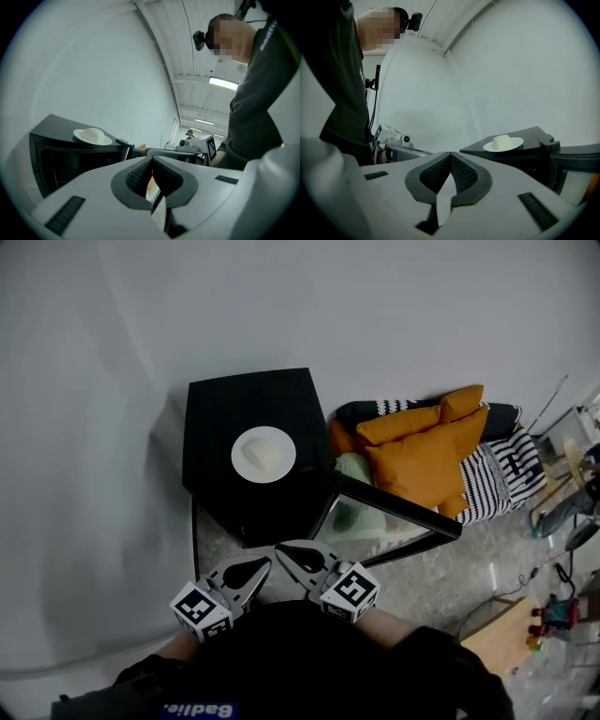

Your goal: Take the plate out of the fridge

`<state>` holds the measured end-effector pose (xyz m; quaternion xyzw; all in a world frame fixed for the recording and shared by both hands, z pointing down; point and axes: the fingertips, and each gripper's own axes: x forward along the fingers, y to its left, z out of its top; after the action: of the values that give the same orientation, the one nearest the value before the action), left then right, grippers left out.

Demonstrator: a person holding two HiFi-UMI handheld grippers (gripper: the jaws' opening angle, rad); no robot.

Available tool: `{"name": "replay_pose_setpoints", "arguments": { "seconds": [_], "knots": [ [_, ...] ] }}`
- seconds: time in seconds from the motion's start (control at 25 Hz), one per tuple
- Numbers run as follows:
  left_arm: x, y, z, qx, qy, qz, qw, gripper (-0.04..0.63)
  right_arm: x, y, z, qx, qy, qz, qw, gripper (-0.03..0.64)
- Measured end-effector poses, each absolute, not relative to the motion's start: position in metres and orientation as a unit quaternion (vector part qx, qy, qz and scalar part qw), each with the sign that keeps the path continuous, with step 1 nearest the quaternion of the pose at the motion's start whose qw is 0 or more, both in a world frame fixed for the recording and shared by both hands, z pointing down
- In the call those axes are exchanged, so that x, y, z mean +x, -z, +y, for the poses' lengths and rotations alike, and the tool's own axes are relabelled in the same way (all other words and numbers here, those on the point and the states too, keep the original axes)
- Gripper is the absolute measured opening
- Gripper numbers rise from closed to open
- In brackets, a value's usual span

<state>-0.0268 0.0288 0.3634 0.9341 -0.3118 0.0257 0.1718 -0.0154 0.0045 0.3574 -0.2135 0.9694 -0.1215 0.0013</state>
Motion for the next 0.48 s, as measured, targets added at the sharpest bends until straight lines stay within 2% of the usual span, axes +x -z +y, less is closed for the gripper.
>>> {"name": "replay_pose_setpoints", "arguments": {
  "seconds": [0.48],
  "knots": [
    [-0.0182, -0.3623, 0.0255, 0.938, -0.028, -0.305, 0.162, 0.006, -0.0157, -0.3596, 0.0057, -0.201, 0.114, 0.973, -0.003, 0.009]
  ]
}}
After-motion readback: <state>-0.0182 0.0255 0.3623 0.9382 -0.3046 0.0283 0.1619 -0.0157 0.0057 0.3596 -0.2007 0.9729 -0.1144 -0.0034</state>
